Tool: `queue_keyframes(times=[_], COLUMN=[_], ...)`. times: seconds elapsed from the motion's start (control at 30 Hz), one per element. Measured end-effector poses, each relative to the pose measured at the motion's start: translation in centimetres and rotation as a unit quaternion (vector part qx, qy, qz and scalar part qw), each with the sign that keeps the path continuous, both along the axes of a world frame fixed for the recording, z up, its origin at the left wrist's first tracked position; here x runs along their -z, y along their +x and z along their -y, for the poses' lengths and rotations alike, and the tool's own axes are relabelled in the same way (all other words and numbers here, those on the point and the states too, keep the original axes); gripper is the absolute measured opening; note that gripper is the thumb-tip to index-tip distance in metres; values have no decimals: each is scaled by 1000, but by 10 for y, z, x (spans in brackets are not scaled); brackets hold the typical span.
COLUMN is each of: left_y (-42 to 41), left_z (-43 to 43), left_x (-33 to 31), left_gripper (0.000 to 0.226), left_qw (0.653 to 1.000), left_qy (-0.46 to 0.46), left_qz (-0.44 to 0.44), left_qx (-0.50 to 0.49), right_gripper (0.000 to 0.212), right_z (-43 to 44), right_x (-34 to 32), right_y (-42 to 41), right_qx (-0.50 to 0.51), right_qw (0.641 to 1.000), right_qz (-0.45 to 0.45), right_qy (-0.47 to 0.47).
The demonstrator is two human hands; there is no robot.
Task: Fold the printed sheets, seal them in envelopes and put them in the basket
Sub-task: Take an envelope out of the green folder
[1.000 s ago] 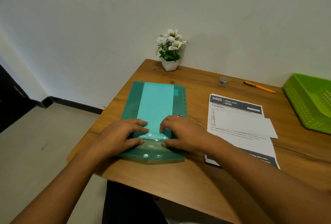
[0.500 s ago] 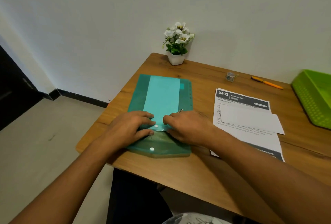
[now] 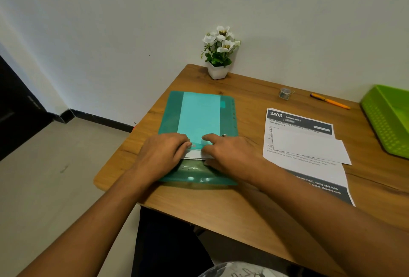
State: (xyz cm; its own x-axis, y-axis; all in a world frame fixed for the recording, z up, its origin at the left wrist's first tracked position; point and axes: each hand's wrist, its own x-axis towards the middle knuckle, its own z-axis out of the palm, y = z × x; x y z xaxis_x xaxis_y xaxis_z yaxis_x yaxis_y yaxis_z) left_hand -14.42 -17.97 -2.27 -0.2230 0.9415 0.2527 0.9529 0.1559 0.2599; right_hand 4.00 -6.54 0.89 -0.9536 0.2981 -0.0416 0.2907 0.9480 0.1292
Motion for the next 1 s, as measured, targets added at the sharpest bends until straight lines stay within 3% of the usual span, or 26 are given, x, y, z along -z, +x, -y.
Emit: queue_keyframes(times=[0.17,0.3,0.43,0.6,0.73,0.87,1.0], left_y=[1,0,0,-4,-5,-7,-9], left_z=[0,6,7,3,-1,-4,-7], left_x=[3,6,11,9,7,4,-1], left_gripper=[31,37,53,53,53,53,52], left_qw=[1000,999,1000,999,999,999,997], left_qy=[8,17,0,-5,-15,-41,-73], left_qz=[-3,22,21,40,36,19,2], left_qx=[6,19,7,13,13,28,37], right_gripper=[27,18,8,21,14,16,19], right_z=[1,0,-8,-23,-30,-26,-24], right_x=[4,8,12,-1,-26,-63,-101], right_y=[-3,-4,2,18,33,45,48], right_qx=[-4,45,72,81,83,60,38], right_qw=[998,997,980,934,890,858,861], right_qz=[40,-58,-149,-174,-193,-249,-300], right_qy=[41,5,-113,-303,-405,-445,-409])
